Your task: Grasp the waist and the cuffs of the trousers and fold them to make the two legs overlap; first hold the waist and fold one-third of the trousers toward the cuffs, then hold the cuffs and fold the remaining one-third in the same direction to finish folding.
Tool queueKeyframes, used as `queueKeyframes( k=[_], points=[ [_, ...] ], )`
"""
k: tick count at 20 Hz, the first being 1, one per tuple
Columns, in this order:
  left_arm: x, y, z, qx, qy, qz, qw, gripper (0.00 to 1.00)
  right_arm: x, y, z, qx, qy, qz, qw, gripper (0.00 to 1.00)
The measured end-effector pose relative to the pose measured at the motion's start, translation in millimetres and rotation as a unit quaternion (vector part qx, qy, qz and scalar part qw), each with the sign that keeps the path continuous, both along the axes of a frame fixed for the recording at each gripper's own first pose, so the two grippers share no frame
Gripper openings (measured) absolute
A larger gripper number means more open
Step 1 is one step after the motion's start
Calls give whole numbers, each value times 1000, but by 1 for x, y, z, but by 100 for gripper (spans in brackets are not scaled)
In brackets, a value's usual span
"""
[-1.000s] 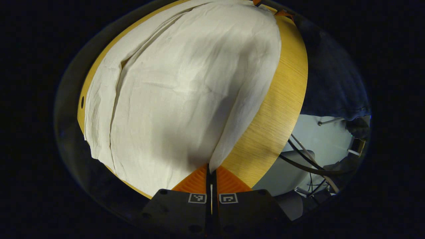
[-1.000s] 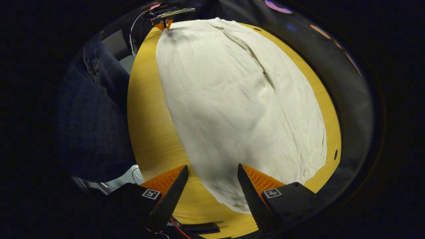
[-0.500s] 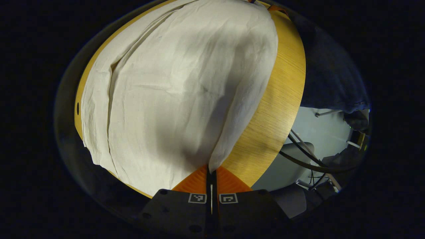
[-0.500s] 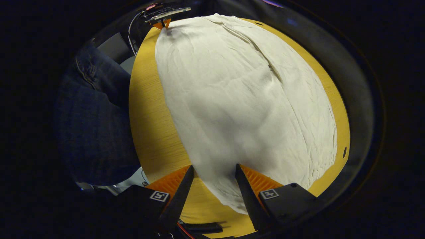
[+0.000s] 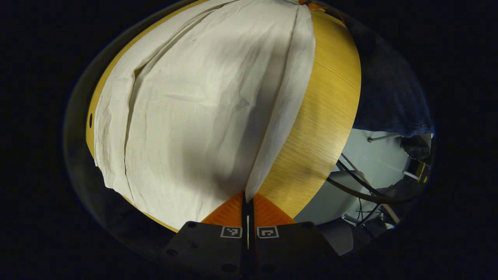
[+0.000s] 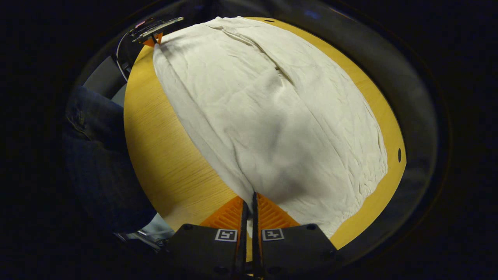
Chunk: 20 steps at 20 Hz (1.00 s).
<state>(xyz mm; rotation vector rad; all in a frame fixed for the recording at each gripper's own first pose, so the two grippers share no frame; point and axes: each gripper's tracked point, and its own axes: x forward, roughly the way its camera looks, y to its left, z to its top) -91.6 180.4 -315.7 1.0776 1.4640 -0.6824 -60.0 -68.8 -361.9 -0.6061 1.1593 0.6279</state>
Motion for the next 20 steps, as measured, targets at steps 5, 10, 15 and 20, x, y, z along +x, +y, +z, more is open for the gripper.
queueKeyframes(
  k=[5, 10, 15, 20],
  points=[
    [2, -3, 1, -14, -19, 47, 999, 0, 3, 0, 1, 17, -20, -62, 998, 6],
    [34, -3, 20, -30, -117, 90, 989, 0, 16, -1, 24, 24, -83, -112, 990, 6],
    [116, -15, 78, -58, -272, 157, 948, 0, 59, -4, 74, 74, -175, -243, 951, 5],
    [223, -37, 136, -52, -387, 175, 904, 0, 119, -10, 123, 119, -255, -319, 905, 5]
  ],
)
